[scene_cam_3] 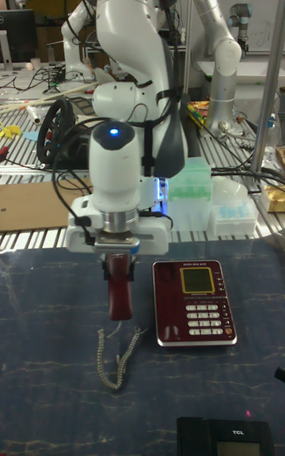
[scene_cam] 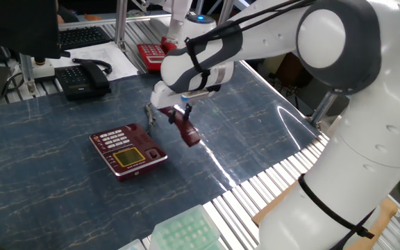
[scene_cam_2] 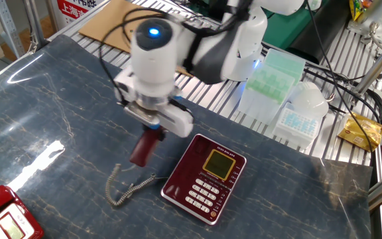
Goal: Place the handset of the telephone on the corresponding phone cradle
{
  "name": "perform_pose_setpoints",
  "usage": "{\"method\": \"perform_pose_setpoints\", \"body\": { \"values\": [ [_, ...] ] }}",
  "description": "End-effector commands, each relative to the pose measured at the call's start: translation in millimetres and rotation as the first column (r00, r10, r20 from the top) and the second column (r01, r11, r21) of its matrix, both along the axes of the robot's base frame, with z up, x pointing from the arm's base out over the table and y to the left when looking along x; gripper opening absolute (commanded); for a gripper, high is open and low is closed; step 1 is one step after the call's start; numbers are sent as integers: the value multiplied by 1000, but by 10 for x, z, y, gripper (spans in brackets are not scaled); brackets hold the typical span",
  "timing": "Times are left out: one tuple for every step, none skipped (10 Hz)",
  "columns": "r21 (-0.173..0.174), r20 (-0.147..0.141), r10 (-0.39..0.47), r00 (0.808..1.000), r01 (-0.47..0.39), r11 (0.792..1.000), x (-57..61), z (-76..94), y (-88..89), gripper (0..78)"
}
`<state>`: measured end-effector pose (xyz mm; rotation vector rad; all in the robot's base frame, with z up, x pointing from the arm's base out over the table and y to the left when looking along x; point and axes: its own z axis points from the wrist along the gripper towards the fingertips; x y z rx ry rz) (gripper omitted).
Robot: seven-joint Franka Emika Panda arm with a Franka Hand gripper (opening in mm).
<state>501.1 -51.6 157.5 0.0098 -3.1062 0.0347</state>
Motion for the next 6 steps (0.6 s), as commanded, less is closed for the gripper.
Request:
{"method": "perform_pose_setpoints", "body": {
  "values": [
    [7, 0, -138, 990, 138, 990, -241, 59, 734, 13],
    [10, 2, -145, 989, 145, 989, -255, 45, 764, 13],
    [21, -1, -137, 991, 137, 990, -243, 33, 768, 13],
    [23, -1, -138, 990, 138, 990, -238, 29, 770, 13],
    [28, -1, -137, 991, 137, 990, -221, 6, 776, 13],
    [26, 0, -137, 991, 137, 990, -216, -4, 779, 13]
  ]
}}
